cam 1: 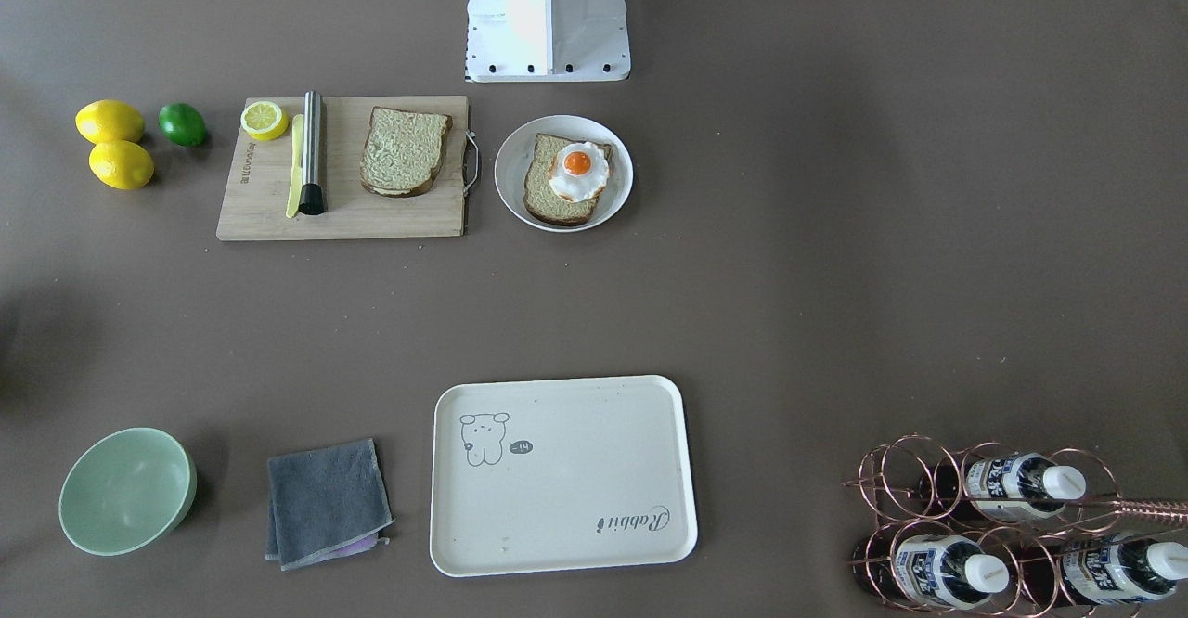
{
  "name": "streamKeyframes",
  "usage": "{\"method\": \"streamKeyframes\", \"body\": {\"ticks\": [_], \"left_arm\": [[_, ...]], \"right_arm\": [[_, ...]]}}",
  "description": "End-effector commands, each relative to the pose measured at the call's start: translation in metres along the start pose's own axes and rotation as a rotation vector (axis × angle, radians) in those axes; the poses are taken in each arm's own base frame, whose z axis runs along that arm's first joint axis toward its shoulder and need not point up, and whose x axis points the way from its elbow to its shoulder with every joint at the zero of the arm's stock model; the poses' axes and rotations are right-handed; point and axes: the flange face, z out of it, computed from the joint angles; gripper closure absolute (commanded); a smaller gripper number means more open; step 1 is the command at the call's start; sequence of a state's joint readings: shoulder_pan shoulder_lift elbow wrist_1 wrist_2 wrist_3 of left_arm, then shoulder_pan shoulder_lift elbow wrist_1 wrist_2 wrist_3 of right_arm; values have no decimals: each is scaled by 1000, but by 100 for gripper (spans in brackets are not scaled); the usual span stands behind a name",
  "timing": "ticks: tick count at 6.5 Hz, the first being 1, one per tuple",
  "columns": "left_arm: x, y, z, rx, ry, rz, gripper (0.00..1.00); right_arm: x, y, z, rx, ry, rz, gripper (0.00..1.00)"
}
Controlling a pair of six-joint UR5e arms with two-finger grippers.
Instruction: Make sandwich and place on tray
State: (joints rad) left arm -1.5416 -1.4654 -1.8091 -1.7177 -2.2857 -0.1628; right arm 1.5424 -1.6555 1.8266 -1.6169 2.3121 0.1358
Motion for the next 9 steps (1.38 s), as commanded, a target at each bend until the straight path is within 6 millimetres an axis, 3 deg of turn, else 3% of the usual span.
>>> {"method": "streamKeyframes", "body": {"ticks": [1, 3, 4, 5, 6, 7, 9], "left_arm": [[25, -10, 8, -12, 14, 5, 3], [83, -33, 10, -10, 51, -26, 3], [126, -35, 12, 12, 88, 8, 3], [169, -30, 26, 23, 146, -12, 3], [219, -23, 41, 29, 218, 14, 3], [252, -20, 42, 39, 277, -18, 3], [294, -25, 39, 35, 342, -119, 3]], "right_arm": [[-28, -11, -1, 4, -9, -53, 0], [-100, -17, -1, 6, -62, -74, 0], [-120, -14, 2, 39, -115, -70, 0], [-151, -8, 12, 66, -179, -52, 0], [-187, 6, 33, 64, -233, -44, 0], [-222, 20, 48, 45, -285, -55, 0], [-284, 51, 72, 20, -312, -71, 0]]}}
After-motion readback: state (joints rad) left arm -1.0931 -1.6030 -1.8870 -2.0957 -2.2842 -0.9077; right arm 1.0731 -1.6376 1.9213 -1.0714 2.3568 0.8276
